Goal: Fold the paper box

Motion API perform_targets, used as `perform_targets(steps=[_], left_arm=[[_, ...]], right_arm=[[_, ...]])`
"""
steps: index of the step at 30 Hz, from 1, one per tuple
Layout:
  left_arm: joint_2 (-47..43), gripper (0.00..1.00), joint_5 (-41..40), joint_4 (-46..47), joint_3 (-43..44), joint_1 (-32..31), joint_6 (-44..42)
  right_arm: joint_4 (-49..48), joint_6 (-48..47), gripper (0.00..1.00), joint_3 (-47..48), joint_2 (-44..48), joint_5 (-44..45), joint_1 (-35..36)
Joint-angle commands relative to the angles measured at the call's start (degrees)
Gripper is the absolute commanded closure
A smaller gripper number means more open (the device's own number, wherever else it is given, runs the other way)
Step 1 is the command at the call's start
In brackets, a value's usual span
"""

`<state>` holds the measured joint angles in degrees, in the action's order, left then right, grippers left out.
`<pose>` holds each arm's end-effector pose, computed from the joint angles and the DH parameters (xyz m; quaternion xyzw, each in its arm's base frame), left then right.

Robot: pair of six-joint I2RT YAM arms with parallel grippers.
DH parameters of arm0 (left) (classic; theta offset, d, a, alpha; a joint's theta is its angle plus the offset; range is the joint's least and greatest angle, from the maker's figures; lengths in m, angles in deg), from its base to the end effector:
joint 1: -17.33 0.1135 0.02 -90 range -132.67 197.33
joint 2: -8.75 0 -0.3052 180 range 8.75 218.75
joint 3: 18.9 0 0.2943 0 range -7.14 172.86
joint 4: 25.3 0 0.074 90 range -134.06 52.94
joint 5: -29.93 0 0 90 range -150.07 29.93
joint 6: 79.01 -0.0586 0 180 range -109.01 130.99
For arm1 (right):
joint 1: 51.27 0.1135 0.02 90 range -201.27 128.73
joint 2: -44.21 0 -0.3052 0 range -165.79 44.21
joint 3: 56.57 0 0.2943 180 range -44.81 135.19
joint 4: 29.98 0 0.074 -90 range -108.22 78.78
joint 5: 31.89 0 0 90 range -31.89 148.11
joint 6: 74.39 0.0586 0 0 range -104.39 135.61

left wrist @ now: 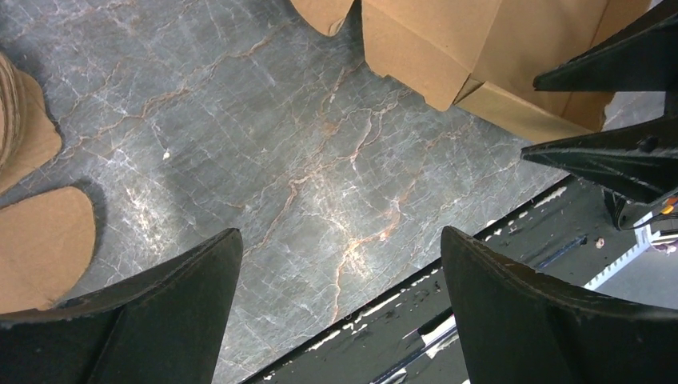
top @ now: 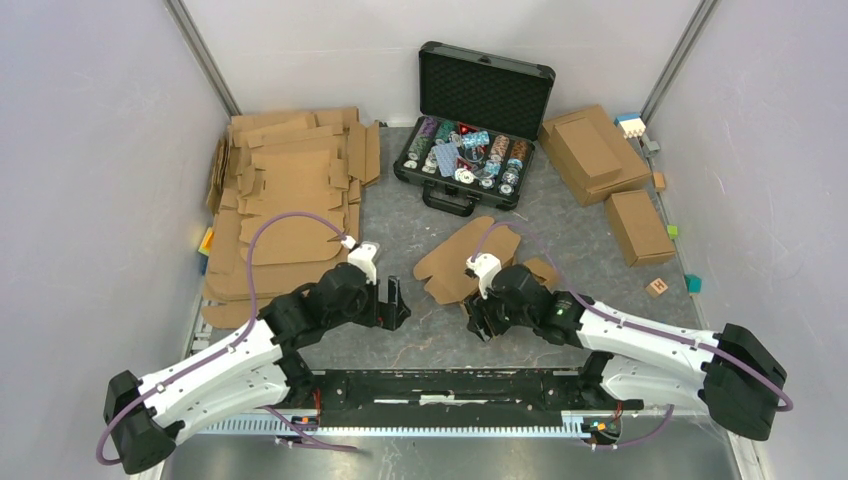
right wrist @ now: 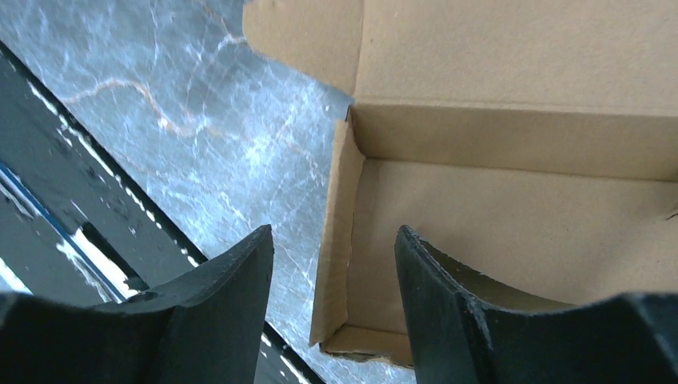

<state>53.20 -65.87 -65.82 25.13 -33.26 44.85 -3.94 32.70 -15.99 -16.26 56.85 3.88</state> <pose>0.1292 -0.1480 0.2384 0.1114 0.9020 -0.2446 0.3380 0.1352 0.1965 0.1837 -0.3061 0.8749 0.2294 0.2970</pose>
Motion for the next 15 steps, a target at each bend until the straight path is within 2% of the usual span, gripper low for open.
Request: perform_targets(steps=[1, 11, 13, 15], left_arm=[[-1.93, 0.0, -0.97, 3.19, -1.56, -0.04, 2.42], [-2.66, 0.0, -0.95, 4.56, -3.0, -0.04, 4.05], [-2.25, 0.0, -4.11, 3.06, -3.0, -0.04, 6.27], [-1.93, 0.0, -9.5, 0.54, -2.85, -0.04, 9.59]], right_arm=[[-7.21, 5.13, 0.38, -0.21, 0.39, 3.54, 0.72], [-23.52, 12.54, 0.32, -2.12, -3.15, 2.73, 5.45], [-25.43, 12.54, 0.28, -1.6, -3.37, 1.66, 5.82], [-25.06, 12.21, 0.19, -1.02, -2.9, 2.18, 5.95]])
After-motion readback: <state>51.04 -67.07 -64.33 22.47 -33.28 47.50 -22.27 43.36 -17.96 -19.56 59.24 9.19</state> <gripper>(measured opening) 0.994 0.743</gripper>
